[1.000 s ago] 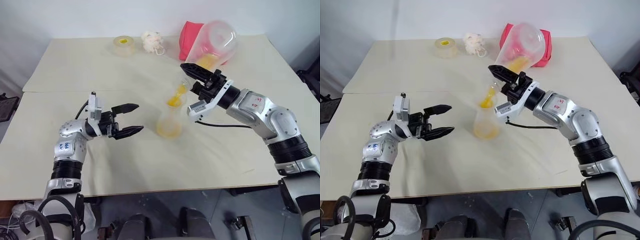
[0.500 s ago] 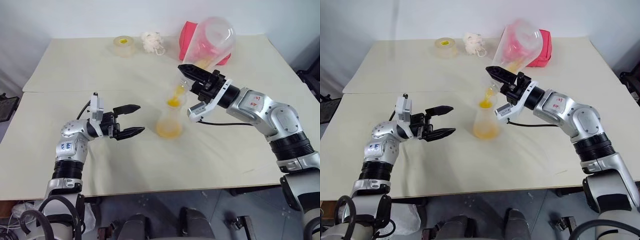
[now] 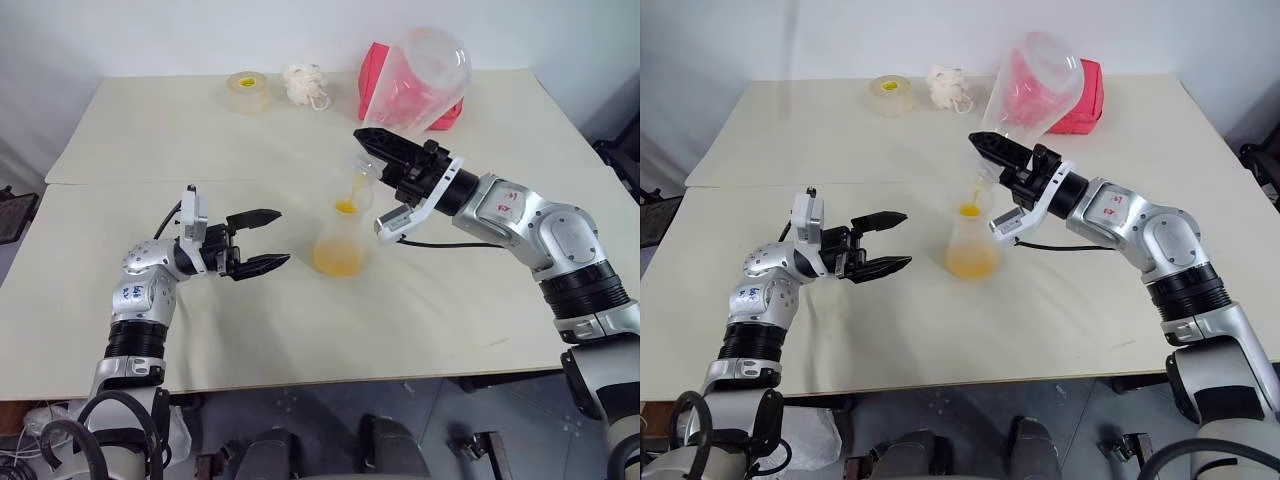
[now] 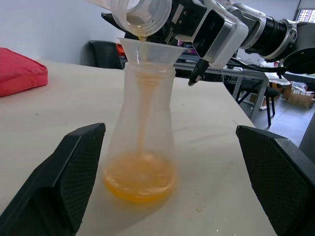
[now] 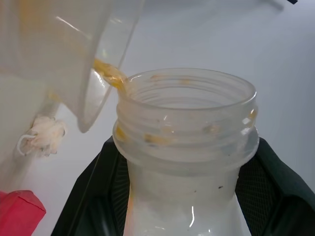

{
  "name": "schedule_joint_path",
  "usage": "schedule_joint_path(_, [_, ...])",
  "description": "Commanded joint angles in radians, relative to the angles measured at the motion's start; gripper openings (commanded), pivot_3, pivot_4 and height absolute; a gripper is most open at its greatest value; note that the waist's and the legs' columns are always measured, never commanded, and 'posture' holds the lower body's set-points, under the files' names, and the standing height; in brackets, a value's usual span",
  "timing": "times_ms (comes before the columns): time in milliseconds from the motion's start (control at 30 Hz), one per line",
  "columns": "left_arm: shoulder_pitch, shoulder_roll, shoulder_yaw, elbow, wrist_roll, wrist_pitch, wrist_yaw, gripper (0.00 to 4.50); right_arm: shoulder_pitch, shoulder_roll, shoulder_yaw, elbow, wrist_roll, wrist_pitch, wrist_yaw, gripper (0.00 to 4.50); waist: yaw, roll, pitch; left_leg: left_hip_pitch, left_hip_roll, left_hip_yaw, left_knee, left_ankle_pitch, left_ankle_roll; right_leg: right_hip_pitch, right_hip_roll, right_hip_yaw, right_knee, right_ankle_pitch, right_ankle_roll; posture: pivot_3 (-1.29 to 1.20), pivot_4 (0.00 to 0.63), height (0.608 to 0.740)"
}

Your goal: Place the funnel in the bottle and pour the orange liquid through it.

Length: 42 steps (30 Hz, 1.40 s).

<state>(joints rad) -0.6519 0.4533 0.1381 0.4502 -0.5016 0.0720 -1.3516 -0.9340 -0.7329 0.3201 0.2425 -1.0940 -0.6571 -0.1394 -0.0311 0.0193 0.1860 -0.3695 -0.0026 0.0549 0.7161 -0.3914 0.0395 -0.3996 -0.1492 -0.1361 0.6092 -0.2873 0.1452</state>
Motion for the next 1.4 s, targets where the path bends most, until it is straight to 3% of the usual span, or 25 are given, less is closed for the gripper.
schedule_joint_path(33, [-0.016, 0.003, 0.004, -0.008, -0.004, -0.011, -0.004, 4.50, -0.035, -0.016, -0.005, -0.024, -0.004, 0.000, -0.038, 2.45, 0.000, 0.000, 0.000, 0.000, 0.000, 0.000, 0.000, 0.000, 0.000, 0.000, 0.000, 0.000, 0.000, 0.000, 0.000, 0.00, 0.150, 0.740])
schedule_joint_path(633, [-0.018, 0.006, 0.006, -0.010, -0.005, -0.006, -0.002, 4.50, -0.032, -0.014, -0.010, -0.039, 0.028, 0.007, -0.043, 2.45, 0.000, 0.000, 0.000, 0.000, 0.000, 0.000, 0.000, 0.000, 0.000, 0.000, 0.000, 0.000, 0.000, 0.000, 0.000, 0.00, 0.150, 0.740])
schedule_joint_path(967, [-0.047, -0.005, 0.006, 0.000, 0.004, 0.012, 0.062, 4.50, 0.120, 0.113, -0.163, -0.129, 0.543, 0.224, 0.279, 2.45, 0.000, 0.000, 0.000, 0.000, 0.000, -0.002, 0.000, 0.000, 0.000, 0.000, 0.000, 0.000, 0.001, 0.000, 0.000, 0.00, 0.150, 0.740])
schedule_joint_path(1233, [-0.058, -0.011, 0.012, -0.004, -0.002, 0.028, 0.098, 4.50, 0.204, 0.266, -0.383, -0.278, 0.951, 0.720, 0.452, 2.45, 0.004, 0.000, 0.000, 0.000, 0.000, -0.003, 0.001, 0.000, 0.000, 0.000, 0.000, 0.000, 0.003, 0.000, 0.000, 0.00, 0.150, 0.740])
schedule_joint_path(1400, [-0.054, -0.012, 0.009, -0.011, 0.004, 0.030, 0.122, 4.50, 0.213, 0.327, -0.620, -0.240, 1.215, 0.985, 0.420, 2.45, 0.004, 0.000, 0.000, 0.000, -0.002, -0.004, 0.001, 0.000, 0.000, 0.000, 0.000, 0.000, 0.003, 0.000, 0.000, 0.00, 0.150, 0.740])
